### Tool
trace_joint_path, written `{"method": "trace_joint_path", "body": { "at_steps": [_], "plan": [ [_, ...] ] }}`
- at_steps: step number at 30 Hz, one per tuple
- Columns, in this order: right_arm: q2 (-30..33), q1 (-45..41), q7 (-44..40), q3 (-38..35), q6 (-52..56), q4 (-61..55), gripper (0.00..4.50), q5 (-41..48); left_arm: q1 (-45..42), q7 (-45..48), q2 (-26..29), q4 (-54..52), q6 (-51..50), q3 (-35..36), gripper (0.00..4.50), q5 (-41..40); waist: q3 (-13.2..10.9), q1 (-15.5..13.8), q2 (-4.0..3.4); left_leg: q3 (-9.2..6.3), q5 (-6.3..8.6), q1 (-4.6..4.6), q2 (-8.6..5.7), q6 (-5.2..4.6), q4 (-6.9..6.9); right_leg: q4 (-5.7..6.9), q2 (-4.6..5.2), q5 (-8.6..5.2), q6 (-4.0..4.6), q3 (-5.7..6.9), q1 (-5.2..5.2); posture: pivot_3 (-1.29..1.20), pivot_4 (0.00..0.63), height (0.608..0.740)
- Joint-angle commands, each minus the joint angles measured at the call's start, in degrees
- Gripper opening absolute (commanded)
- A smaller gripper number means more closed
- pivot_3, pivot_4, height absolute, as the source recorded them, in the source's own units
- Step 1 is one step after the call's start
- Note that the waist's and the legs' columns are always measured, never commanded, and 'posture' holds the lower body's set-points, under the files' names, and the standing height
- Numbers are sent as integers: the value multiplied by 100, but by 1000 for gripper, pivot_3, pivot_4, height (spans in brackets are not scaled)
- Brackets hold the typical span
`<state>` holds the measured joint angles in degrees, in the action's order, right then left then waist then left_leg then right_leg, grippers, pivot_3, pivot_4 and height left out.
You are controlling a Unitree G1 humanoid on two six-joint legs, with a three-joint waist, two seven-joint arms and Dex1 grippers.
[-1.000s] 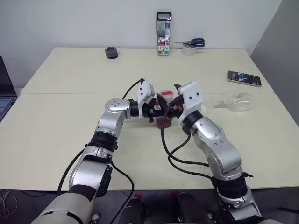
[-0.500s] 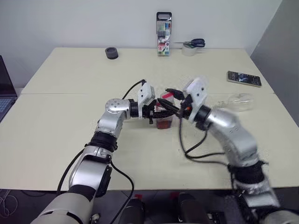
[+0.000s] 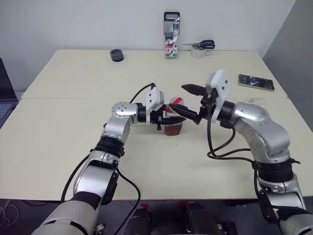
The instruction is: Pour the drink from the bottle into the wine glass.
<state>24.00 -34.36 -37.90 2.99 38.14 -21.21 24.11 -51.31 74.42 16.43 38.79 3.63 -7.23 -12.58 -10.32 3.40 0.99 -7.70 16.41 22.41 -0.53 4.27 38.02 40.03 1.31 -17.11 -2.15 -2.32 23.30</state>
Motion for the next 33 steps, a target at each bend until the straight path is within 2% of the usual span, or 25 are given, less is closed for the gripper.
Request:
{"method": "trace_joint_path", "body": {
  "at_steps": [1, 5, 10, 18, 33],
  "plan": [
    [-189, 301, 566, 107, -103, -710, 4174, -217, -121, 54, -28, -194, -97, 121, 1690, -154, 0, -2, 0, 1, 0, 0, 0, 0, -2, -1, -1, 0, 0, 0, 0, 0, 150, 740],
    [-428, 407, 976, 434, -334, -740, 4174, -642, -190, 97, -53, -143, -139, 131, 1690, -150, 0, 14, 0, 6, 0, -2, 1, 0, 2, 3, -3, 0, 0, -4, 0, 0, 150, 740],
    [-550, 361, 1192, 453, -469, -557, 4174, -855, -208, 164, -57, -145, -139, 120, 1690, -120, 0, 9, 0, 4, -1, -2, 1, 1, 4, 5, -6, 0, 0, -3, 0, 0, 150, 740],
    [-306, 455, 1234, 324, -456, -466, 4174, -1064, -163, 164, -28, -216, -152, 121, 1690, -110, 0, 7, 0, 4, -1, -2, 1, 1, 2, 3, -5, 0, 0, -3, 0, 0, 150, 740],
    [50, 805, 1100, 9, 27, -1044, 4174, -549, -144, 143, -15, -200, -147, 134, 1690, -107, 0, 3, 0, 4, 0, -2, 1, 0, 3, 3, -5, 0, 0, -3, 0, 0, 150, 740]
  ]
}}
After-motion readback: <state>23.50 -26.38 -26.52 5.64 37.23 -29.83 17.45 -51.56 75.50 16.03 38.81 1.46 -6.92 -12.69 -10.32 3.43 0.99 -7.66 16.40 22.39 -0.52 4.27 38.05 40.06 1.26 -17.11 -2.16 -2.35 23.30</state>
